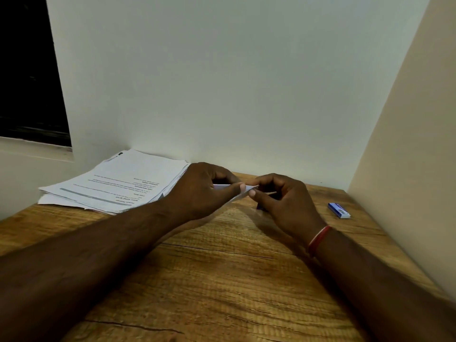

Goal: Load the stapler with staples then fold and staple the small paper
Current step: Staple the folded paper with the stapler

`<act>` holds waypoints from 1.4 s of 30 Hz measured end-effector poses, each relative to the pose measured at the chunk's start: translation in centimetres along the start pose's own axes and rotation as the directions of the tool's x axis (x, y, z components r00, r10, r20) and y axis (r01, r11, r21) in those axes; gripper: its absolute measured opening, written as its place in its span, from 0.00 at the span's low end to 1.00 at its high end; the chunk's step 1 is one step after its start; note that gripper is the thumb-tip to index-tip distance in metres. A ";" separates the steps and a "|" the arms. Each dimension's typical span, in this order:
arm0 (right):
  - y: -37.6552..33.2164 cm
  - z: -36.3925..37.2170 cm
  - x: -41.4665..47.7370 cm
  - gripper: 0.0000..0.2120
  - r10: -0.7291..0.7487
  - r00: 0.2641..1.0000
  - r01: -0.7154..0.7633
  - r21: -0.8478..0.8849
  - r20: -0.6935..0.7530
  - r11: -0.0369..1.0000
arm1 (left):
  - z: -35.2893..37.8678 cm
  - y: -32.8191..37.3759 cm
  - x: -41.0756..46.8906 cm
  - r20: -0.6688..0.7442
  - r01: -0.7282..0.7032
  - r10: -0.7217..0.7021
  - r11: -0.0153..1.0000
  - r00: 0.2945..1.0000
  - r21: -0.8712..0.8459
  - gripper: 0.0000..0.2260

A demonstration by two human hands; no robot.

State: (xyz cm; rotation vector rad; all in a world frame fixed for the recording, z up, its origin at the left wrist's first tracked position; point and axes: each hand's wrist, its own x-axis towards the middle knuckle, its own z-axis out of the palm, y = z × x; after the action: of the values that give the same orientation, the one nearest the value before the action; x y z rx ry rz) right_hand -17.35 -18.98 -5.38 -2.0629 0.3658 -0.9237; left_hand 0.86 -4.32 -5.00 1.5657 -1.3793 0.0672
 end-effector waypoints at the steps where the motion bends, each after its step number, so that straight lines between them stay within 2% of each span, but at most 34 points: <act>1: 0.1 0.0 0.1 0.05 0.000 1.000 0.000 -0.033 -0.003 0.999 | -0.1 0.0 0.0 0.024 0.004 -0.003 1.000 1.000 -0.007 0.03; 5: 0.6 -0.3 0.6 0.05 -0.035 0.998 0.031 -0.087 -0.050 0.996 | -0.5 0.2 -0.1 0.130 0.037 -0.035 0.999 0.991 -0.017 0.07; 8: 1.2 -0.6 1.0 0.05 -0.061 0.992 0.050 -0.100 -0.113 0.994 | -0.5 -0.3 0.0 0.149 0.076 -0.080 0.996 0.986 0.036 0.17; 10: 1.5 -0.7 1.2 0.06 -0.055 0.988 0.042 -0.090 -0.147 0.995 | -0.4 -0.3 -0.1 0.147 0.095 -0.097 0.995 0.984 0.025 0.21; 13: 1.5 -0.6 1.3 0.06 -0.055 0.984 0.040 -0.086 -0.172 0.995 | 0.0 -0.5 -0.2 0.141 0.118 -0.115 0.993 0.983 -0.012 0.19; 17: 1.5 -0.5 1.2 0.05 -0.048 0.982 0.037 -0.065 -0.182 0.997 | 0.2 -0.5 -0.1 0.131 0.160 -0.125 0.940 0.983 -0.303 0.13; 18: 1.4 -0.5 1.1 0.05 -0.034 0.984 0.025 -0.052 -0.177 0.998 | 0.1 -0.4 -0.2 0.129 0.146 -0.110 0.940 0.985 -0.309 0.10; 22: 0.9 -0.1 0.6 0.08 0.083 0.994 -0.072 0.142 -0.074 0.987 | 0.3 -0.7 -0.3 0.051 0.115 -0.111 0.990 0.993 -0.079 0.09; 26: 0.6 0.1 0.1 0.14 0.098 0.995 -0.097 0.257 0.012 0.962 | 0.0 -0.7 0.0 0.002 0.170 -0.171 0.981 0.985 -0.092 0.05; 29: 0.6 0.2 0.0 0.13 0.144 0.989 -0.140 0.345 0.013 0.928 | -0.2 -0.5 -0.1 0.011 0.179 -0.178 0.977 0.984 -0.114 0.05; 33: 0.4 0.0 0.0 0.04 0.149 0.989 -0.142 0.244 -0.008 0.959 | 0.1 -0.2 -0.2 0.034 0.134 -0.132 0.989 0.991 -0.067 0.04; 36: 0.3 0.0 0.1 0.03 0.089 0.996 -0.089 0.157 0.005 0.984 | 0.2 0.1 -0.3 0.038 0.067 -0.065 0.996 0.997 -0.055 0.05; 42: 0.3 -0.1 0.2 0.04 0.049 0.998 -0.054 0.128 0.039 0.990 | -0.1 -0.3 -0.2 0.043 0.045 -0.041 0.996 0.998 -0.074 0.04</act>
State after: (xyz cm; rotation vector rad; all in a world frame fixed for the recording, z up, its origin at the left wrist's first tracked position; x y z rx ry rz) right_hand -17.27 -19.38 -5.50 -1.9409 0.3297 -0.8559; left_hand 1.04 -4.21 -5.24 1.5407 -1.3643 -0.0431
